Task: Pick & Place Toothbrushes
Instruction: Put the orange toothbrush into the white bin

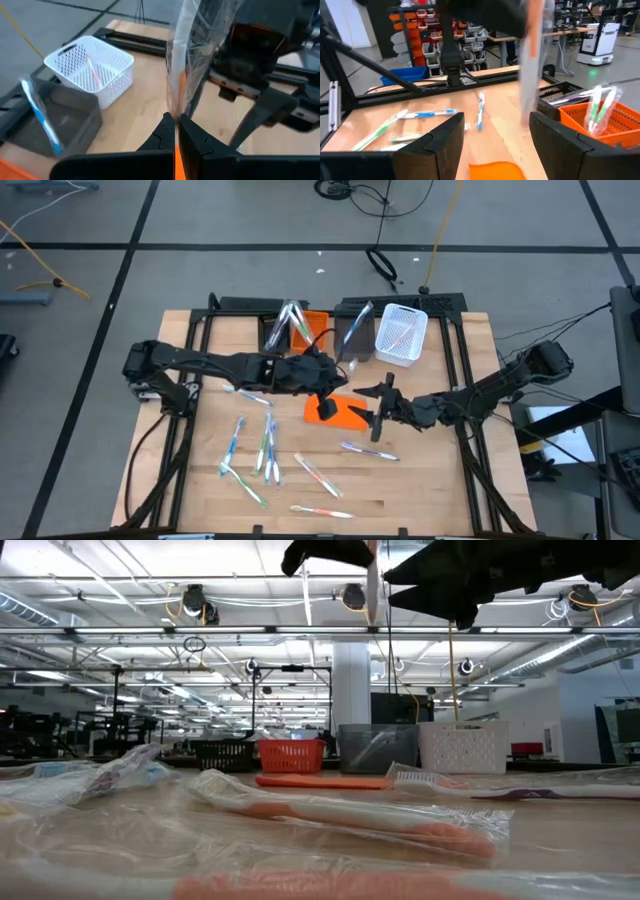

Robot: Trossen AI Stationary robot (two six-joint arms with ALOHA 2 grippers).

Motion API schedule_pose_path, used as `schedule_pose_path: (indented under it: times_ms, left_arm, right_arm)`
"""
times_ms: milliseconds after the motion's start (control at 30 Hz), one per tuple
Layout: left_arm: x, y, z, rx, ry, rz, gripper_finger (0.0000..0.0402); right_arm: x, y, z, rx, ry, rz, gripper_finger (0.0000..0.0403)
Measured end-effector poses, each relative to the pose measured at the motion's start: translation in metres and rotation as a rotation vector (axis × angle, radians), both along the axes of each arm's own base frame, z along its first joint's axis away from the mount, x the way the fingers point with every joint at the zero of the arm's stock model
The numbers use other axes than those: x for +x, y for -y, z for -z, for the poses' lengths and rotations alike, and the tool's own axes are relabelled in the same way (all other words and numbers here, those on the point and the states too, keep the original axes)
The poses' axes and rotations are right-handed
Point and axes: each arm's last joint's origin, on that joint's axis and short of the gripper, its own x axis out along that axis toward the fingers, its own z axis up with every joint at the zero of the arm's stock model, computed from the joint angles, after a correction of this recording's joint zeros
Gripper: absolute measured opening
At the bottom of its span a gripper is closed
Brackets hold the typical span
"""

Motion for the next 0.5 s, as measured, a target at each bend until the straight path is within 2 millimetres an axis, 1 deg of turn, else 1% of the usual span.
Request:
schedule_pose_path:
  times_ms: [67, 100, 200, 233, 333, 400, 500]
  left_arm:
    - [0.006, 0.001, 0.006, 0.005, -0.04, 0.013, 0.0]
    - [0.011, 0.002, 0.007, 0.002, -0.027, 0.025, 0.0]
    - [0.015, 0.003, 0.011, 0.005, -0.037, 0.046, 0.0]
    - [0.018, 0.003, 0.007, 0.005, 0.0, 0.048, 0.0]
    - [0.018, 0.003, 0.01, 0.002, -0.016, 0.06, 0.0]
    - [0.022, 0.004, 0.009, -0.006, 0.017, 0.07, 0.0]
    - [0.021, 0.004, 0.01, -0.006, 0.002, 0.071, 0.0]
  right_arm:
    - [0.001, 0.003, -0.002, 0.006, 0.015, 0.009, 0.0217]
    - [0.002, 0.003, -0.002, 0.007, 0.019, 0.011, 0.0216]
    - [0.002, 0.006, -0.001, 0.004, 0.011, 0.019, 0.0213]
    - [0.002, 0.006, -0.001, 0.004, 0.01, 0.021, 0.0212]
    - [0.003, 0.009, -0.001, 0.008, 0.013, 0.031, 0.0209]
    - [0.004, 0.01, -0.001, 0.012, 0.013, 0.038, 0.0205]
    - [0.004, 0.013, -0.001, 0.027, 0.018, 0.048, 0.0188]
